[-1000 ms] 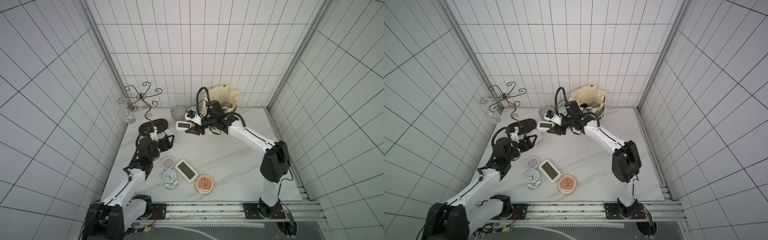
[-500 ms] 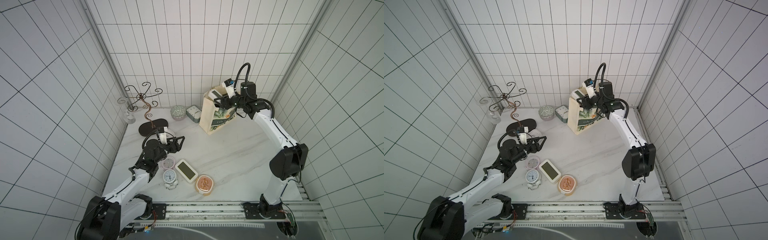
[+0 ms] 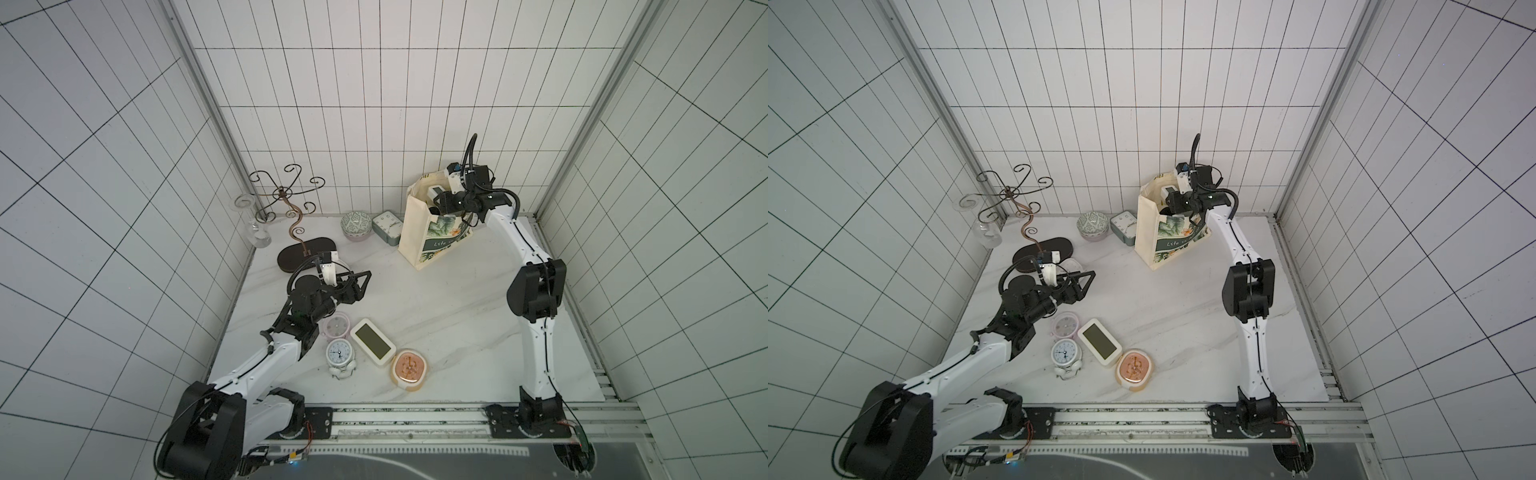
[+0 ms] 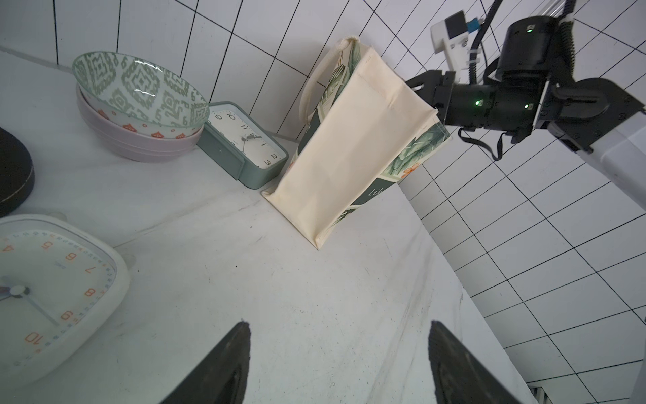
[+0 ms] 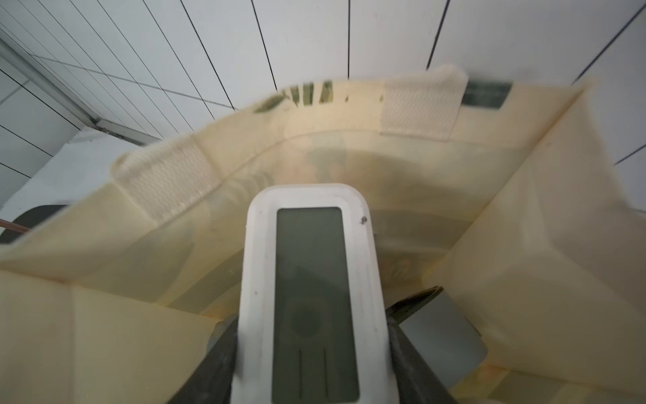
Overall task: Put the alarm clock into the canvas bag
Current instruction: Place the alarm at the canvas bag.
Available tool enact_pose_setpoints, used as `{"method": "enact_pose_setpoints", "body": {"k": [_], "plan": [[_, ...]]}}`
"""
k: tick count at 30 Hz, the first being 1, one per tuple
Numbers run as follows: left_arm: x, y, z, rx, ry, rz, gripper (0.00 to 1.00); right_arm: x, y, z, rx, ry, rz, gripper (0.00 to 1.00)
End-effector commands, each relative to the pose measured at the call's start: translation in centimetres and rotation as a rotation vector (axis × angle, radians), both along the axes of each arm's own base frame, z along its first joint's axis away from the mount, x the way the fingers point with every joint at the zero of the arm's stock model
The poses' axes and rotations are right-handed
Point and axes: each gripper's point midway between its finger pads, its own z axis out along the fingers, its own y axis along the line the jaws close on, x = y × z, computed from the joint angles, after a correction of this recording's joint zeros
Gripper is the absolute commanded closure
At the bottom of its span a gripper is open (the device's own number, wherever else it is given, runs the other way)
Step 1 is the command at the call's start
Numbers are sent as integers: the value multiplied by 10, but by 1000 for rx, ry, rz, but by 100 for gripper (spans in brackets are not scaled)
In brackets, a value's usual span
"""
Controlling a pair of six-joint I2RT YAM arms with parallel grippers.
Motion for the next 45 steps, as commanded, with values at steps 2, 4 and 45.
{"method": "enact_pose_setpoints", "body": {"k": [2, 4, 45], "plan": [[5, -7, 8, 8, -23, -30, 22, 3, 12, 19, -22, -49, 9, 59], [5, -7, 4, 8, -13, -33, 22, 1, 16, 7, -44, -29, 20, 59], [9, 72, -14, 22, 119, 359, 13, -93, 38, 155, 134, -267, 56, 0]]}}
